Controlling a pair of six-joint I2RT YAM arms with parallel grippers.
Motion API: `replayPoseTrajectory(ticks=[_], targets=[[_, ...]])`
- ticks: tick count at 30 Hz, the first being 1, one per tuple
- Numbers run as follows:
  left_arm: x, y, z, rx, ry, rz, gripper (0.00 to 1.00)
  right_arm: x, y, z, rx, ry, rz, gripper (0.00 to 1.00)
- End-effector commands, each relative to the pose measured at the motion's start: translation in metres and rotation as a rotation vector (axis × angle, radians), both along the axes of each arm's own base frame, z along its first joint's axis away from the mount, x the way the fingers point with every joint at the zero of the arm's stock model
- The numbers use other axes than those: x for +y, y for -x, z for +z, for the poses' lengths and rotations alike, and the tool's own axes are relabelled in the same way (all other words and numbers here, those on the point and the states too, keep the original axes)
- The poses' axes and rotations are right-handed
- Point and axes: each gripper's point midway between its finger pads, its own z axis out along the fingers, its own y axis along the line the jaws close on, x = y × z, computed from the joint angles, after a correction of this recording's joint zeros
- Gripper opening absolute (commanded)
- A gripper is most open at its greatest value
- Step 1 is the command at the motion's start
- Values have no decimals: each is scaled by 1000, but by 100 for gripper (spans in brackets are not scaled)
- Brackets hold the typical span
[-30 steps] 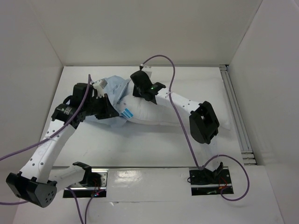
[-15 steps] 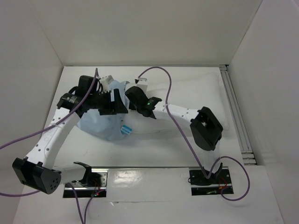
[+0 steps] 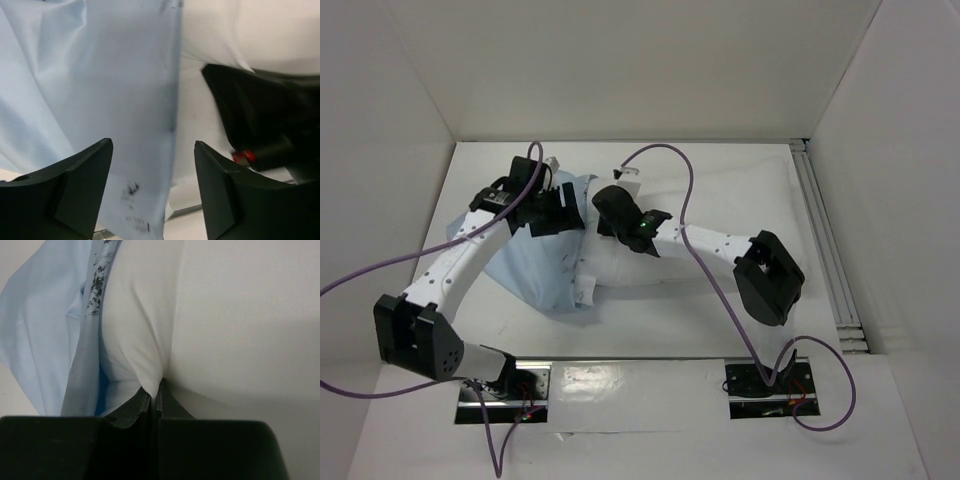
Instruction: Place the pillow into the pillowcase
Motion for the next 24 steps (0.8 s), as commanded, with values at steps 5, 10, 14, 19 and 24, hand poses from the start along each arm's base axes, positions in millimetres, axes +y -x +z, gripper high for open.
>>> replayPoseTrajectory(ticks=[5, 10, 14, 19, 24], targets=[[3, -46, -38, -10, -55, 102, 68, -8, 15, -7, 41, 2, 1, 0], [-10, -73, -38, -9, -43, 66, 40, -11, 16, -7, 42, 3, 1, 0], [-18, -91, -5, -79, -18, 42, 0, -10, 18, -8, 38, -11, 9, 0], [-43, -96, 62, -174, 94, -80, 0, -13, 24, 13, -9, -53, 18, 0], [-90, -66, 132, -236, 235, -275, 0, -18, 45, 50, -52, -63, 21, 0]])
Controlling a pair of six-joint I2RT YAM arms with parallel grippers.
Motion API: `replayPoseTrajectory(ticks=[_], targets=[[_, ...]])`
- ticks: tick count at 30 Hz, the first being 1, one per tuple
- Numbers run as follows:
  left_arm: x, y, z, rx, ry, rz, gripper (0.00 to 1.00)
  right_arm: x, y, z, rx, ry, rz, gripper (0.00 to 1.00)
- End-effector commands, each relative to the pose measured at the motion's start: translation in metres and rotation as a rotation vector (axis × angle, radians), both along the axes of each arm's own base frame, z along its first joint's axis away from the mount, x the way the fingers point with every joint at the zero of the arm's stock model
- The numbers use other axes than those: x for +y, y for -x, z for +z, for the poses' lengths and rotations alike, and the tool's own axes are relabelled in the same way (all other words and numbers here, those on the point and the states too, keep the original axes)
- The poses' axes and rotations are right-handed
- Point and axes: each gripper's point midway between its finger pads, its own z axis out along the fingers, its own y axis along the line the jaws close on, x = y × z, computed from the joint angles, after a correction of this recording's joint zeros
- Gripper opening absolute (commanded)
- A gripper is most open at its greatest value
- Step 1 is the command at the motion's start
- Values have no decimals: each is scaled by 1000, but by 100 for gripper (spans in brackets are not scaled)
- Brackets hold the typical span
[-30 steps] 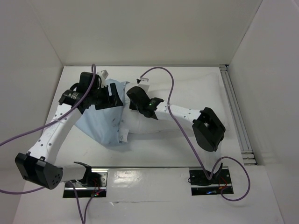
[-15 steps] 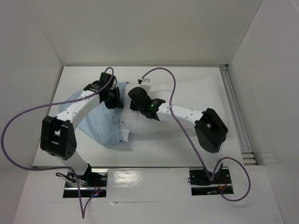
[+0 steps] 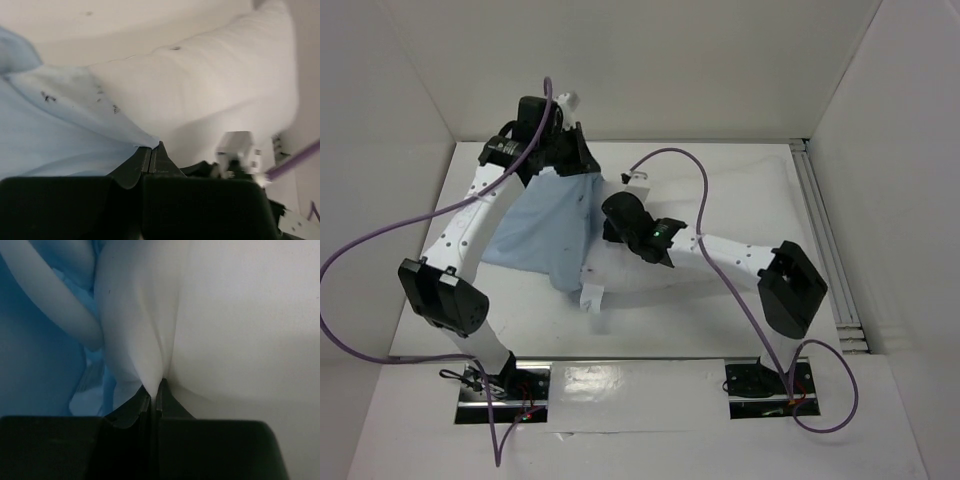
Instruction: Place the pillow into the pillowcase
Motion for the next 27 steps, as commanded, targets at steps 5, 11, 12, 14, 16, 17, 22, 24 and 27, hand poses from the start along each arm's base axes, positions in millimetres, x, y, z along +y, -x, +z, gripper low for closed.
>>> replayPoseTrajectory(ticks=[5, 11, 12, 14, 16, 17, 22, 24, 27], targets=[[-67, 44, 54, 3, 133, -287, 0, -13, 30, 76, -105, -73, -48, 0], [-68, -7, -15, 83, 76, -215, 2, -22, -12, 64, -200, -14, -224, 0], [-67, -17, -36, 125, 61, -217, 11, -22, -24, 51, -203, 24, -254, 0], [-58, -27, -35, 123, 46, -207, 61, -24, -35, 40, -198, 57, -284, 0], [-49, -33, -30, 97, 24, -182, 82, -26, -39, 24, -177, 96, -269, 15], [-43, -33, -21, 78, 22, -179, 92, -28, -42, 24, -171, 93, -268, 50], [10, -41, 9, 20, 1, -47, 91, -40, -15, 55, -195, 46, -150, 93], [31, -31, 27, -7, -1, 14, 87, -42, -5, 63, -194, 71, -83, 96], [72, -5, 47, -61, -32, 154, 78, -40, 21, 61, -151, 102, 78, 100]])
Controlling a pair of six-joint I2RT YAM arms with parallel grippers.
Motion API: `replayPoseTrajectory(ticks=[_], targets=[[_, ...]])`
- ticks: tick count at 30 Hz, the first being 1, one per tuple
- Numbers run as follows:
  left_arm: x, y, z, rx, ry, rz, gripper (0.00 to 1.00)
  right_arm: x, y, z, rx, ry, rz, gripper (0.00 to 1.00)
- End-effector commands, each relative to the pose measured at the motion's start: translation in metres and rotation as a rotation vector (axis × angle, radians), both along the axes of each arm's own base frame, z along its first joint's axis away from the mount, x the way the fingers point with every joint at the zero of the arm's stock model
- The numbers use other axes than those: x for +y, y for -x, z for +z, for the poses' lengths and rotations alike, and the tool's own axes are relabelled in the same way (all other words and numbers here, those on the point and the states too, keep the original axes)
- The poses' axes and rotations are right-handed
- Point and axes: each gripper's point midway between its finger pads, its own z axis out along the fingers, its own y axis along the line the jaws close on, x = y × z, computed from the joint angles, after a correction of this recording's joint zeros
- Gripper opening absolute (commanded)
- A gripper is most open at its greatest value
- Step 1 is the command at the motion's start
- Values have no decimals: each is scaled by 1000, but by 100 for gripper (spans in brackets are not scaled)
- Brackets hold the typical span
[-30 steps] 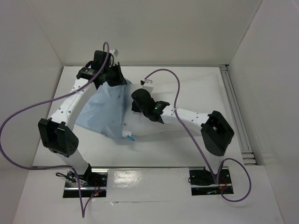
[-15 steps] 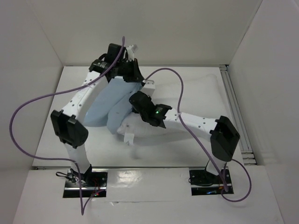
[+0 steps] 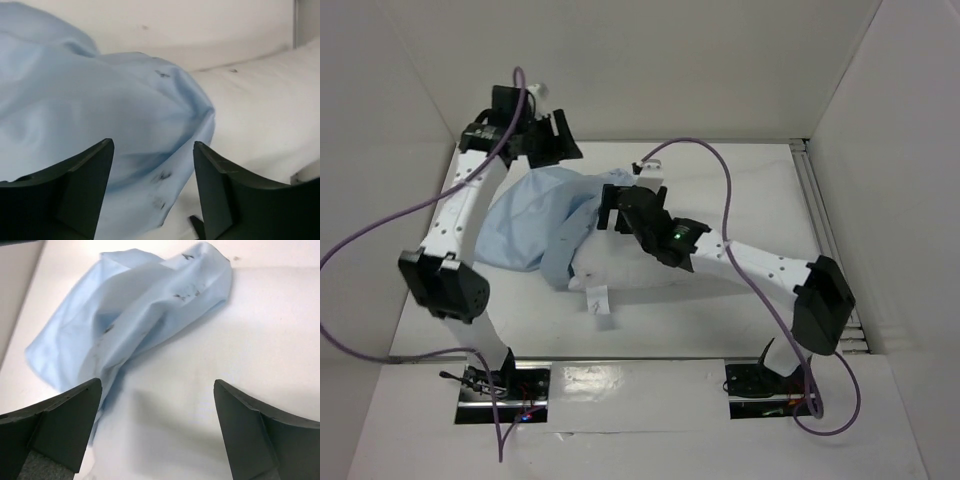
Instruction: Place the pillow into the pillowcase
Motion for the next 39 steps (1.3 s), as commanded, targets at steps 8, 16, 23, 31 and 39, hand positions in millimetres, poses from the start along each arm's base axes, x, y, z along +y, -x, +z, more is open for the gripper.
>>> replayPoseTrajectory(ticks=[8, 16, 23, 31, 39], targets=[[84, 115, 7, -57, -95, 338, 37, -10, 70, 23, -113, 180, 366, 100], [55, 192, -101, 88, 32, 263, 60, 20, 126, 3, -235, 406, 562, 100], [50, 203, -159, 83, 42, 256, 72, 36, 131, -16, -271, 482, 582, 100], [41, 182, -188, 126, 36, 233, 73, 47, 131, -52, -266, 580, 592, 100], [55, 171, -202, 174, -37, 321, 32, 56, 114, -96, -233, 663, 530, 94]])
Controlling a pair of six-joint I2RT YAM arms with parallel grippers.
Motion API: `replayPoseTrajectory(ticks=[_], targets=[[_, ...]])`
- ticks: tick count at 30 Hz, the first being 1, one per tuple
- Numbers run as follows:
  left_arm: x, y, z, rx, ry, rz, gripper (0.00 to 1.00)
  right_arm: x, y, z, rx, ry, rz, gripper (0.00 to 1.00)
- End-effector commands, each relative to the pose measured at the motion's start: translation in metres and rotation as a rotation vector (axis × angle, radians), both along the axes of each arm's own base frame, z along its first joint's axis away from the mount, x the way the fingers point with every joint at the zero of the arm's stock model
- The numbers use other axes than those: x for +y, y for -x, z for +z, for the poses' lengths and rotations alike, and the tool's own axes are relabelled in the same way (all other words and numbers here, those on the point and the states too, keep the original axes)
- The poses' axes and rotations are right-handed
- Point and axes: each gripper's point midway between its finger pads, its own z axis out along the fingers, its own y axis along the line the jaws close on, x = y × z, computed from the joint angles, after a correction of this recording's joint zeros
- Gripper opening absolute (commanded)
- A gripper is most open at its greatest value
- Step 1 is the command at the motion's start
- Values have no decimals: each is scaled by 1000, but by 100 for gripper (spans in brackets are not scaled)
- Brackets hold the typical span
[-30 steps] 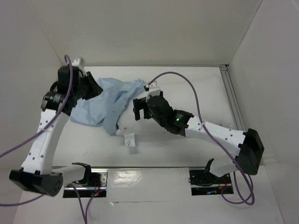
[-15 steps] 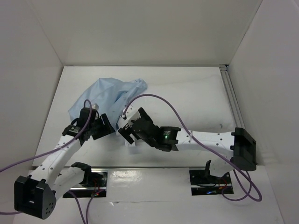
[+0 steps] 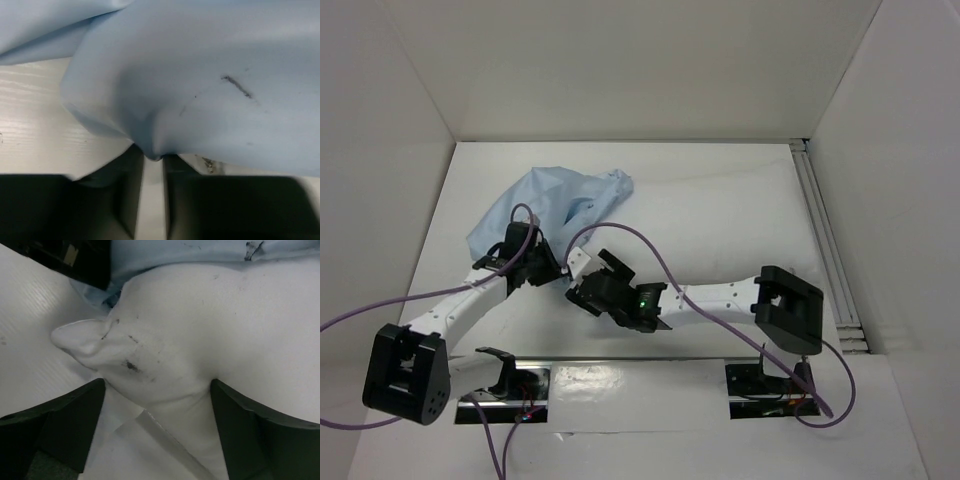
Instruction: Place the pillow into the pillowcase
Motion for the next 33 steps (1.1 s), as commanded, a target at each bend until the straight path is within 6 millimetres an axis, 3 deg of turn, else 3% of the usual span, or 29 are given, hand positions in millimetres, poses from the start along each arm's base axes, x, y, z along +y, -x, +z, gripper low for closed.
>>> replayPoseTrajectory(ticks=[1, 3, 4, 5, 6, 8, 11, 14, 15, 17, 18, 21, 22, 24, 25, 27, 30, 31, 33], targets=[[4, -16, 14, -50, -23, 40, 25, 7, -16, -5, -36, -34, -66, 87], [9, -16, 16, -50, -44, 56, 8, 10, -31, -4, -35, -56, -102, 66], [9, -14, 18, -50, -44, 56, 0, 12, -35, -4, -30, -60, -104, 40], [10, -17, 21, -61, -48, 63, 0, 15, -37, -2, -32, -66, -104, 26], [11, -15, 22, -59, -49, 63, 0, 17, -45, 5, -43, -80, -125, 0], [12, -10, 24, -55, -50, 62, 0, 16, -51, 6, -46, -88, -148, 0], [8, -4, 40, -86, -30, 24, 0, 19, -58, 31, -65, -148, -160, 0], [-3, 0, 65, -147, 24, -42, 0, 21, -72, 55, -83, -176, -180, 0], [-6, 1, 75, -158, 40, -54, 0, 28, -75, 73, -96, -215, -181, 0], [-15, 1, 96, -203, 67, -120, 0, 28, -86, 81, -102, -208, -178, 0], [-18, 3, 101, -205, 74, -145, 0, 36, -86, 96, -104, -230, -153, 0], [-26, 1, 116, -225, 84, -215, 0, 44, -92, 109, -116, -221, -127, 0], [-25, 3, 113, -213, 77, -221, 0, 58, -92, 121, -108, -250, -92, 0], [-27, 0, 119, -230, 73, -250, 0, 60, -96, 119, -82, -215, -79, 0], [-31, 2, 117, -224, 74, -274, 0, 73, -95, 125, -69, -230, -46, 0], [-31, -1, 127, -250, 60, -292, 0, 70, -106, 118, -37, -239, -64, 0], [-33, 1, 145, -271, 49, -343, 0, 70, -129, 89, 52, -261, -74, 0], [-35, -1, 161, -301, 60, -351, 0, 66, -140, 72, 86, -260, -84, 0], [-38, 0, 182, -355, 69, -372, 0, 63, -147, 59, 133, -294, -99, 0]])
